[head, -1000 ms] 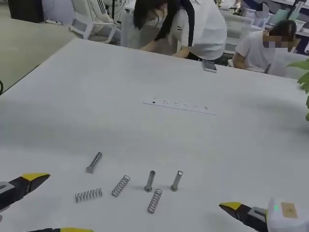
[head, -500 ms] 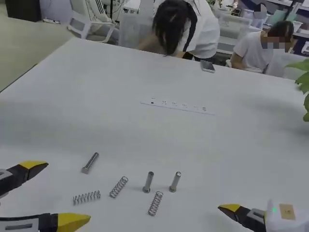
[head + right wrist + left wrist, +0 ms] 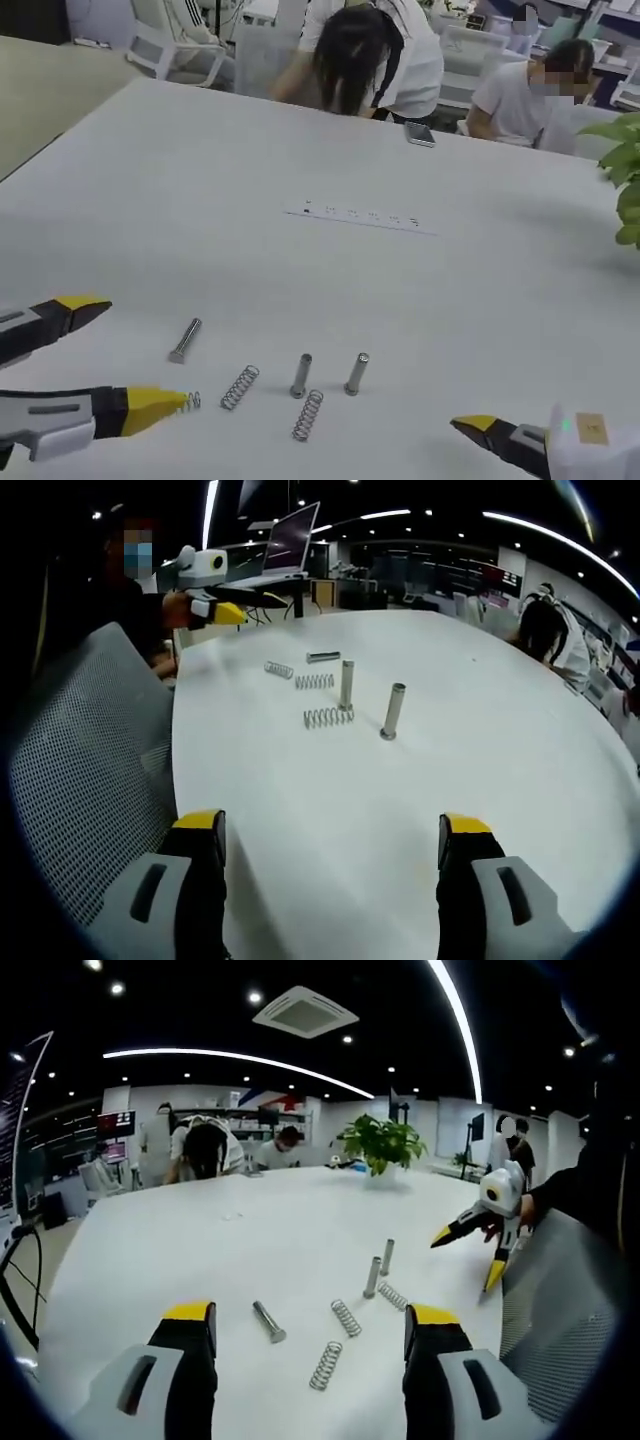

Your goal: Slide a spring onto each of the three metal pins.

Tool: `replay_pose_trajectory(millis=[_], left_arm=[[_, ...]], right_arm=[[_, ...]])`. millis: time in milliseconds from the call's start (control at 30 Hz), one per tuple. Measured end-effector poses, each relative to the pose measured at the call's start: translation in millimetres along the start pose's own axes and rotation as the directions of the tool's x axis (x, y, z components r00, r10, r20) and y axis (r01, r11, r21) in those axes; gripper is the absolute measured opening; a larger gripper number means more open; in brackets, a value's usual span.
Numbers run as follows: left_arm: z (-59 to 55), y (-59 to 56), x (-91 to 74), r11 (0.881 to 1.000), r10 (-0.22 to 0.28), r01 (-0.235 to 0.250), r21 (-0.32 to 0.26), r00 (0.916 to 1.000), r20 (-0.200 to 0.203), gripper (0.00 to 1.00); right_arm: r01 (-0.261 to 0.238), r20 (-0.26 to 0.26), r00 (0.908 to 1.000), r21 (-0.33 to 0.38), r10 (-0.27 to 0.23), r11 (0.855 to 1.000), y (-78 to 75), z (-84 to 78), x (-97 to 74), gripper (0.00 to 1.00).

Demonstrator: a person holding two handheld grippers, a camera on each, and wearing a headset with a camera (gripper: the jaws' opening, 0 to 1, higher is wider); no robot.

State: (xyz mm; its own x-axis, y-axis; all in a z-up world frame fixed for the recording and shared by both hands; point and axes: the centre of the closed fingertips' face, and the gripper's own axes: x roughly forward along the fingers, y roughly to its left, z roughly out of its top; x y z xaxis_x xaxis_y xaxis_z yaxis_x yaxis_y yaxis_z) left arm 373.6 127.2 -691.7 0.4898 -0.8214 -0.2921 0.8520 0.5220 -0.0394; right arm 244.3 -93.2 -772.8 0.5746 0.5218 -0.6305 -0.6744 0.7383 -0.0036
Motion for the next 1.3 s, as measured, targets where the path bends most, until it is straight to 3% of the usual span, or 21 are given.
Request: replay_pose_trajectory(millis=[300, 567, 867, 1300], left_arm=[[1.5, 14.7, 14.7, 1.0, 0.019, -0.019, 0.007, 0.9994, -0.029, 0.62], [-1.2, 29.4, 26.3, 0.999, 0.047, -0.048, -0.025, 0.9963, -0.072, 0.52], [-3.3, 33.7, 41.3, 0.999, 0.037, -0.039, -0.02, 0.9944, -0.099, 0.41], [-16.9, 44.3, 57.3, 0.998, 0.051, -0.054, -0.014, 0.9843, -0.169, 0.34]], right_arm=[[-0.002, -0.001, 1.0, -0.004, 0.002, 1.0, -0.2, -0.2, -0.3, 0.86], [-0.006, -0.005, 1.0, -0.006, 0.006, 1.0, 0.5, -0.6, 0.7, 0.86], [-0.005, -0.014, 0.9999, -0.004, 0.005, 1.0, 0.7, -2.8, 1.4, 0.86], [0.0, -0.019, 0.9998, 0.001, 0.0, 1.0, -0.4, -4.1, 1.5, 0.86]])
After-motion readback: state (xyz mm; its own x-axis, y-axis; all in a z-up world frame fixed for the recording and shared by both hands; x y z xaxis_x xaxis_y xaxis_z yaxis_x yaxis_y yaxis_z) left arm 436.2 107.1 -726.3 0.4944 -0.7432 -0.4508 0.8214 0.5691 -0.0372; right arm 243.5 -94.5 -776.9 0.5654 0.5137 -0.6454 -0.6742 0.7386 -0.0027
